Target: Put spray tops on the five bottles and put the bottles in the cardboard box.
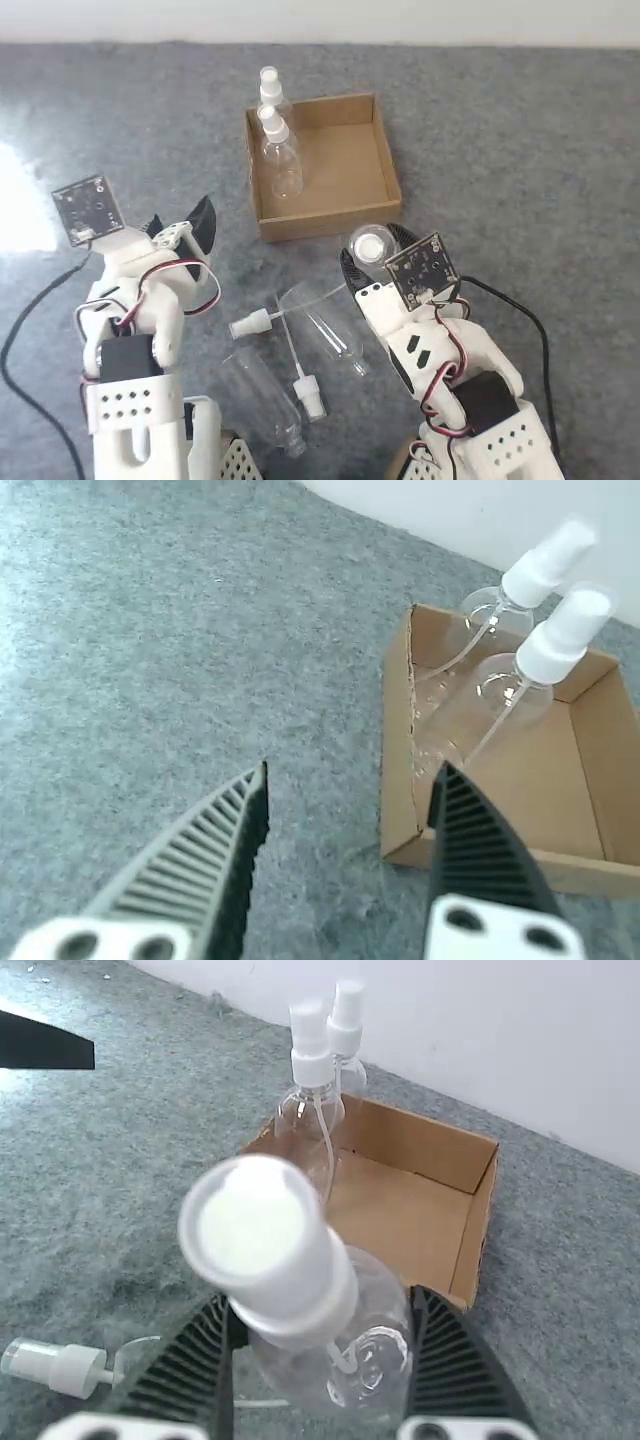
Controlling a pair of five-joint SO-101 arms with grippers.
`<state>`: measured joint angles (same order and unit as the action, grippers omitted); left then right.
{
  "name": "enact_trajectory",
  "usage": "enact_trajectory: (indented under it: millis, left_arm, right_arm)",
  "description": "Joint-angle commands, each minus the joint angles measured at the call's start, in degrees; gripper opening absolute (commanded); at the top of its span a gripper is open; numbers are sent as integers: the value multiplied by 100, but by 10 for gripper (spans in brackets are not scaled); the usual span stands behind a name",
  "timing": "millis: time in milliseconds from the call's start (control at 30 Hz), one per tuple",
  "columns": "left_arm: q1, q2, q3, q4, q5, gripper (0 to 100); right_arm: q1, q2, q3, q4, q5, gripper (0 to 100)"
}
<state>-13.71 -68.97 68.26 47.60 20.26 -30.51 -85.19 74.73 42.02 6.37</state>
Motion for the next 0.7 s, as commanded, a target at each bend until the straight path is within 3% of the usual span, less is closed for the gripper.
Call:
enact_trajectory:
  millis: [0, 667]
  left_arm:
    - [-132, -62, -48, -229, 70, 246]
    - [-607, -62, -22, -237, 237, 246]
  right_arm:
    - [57, -110, -747, 629, 18, 72]
    - [48, -101, -1873, 866, 44, 72]
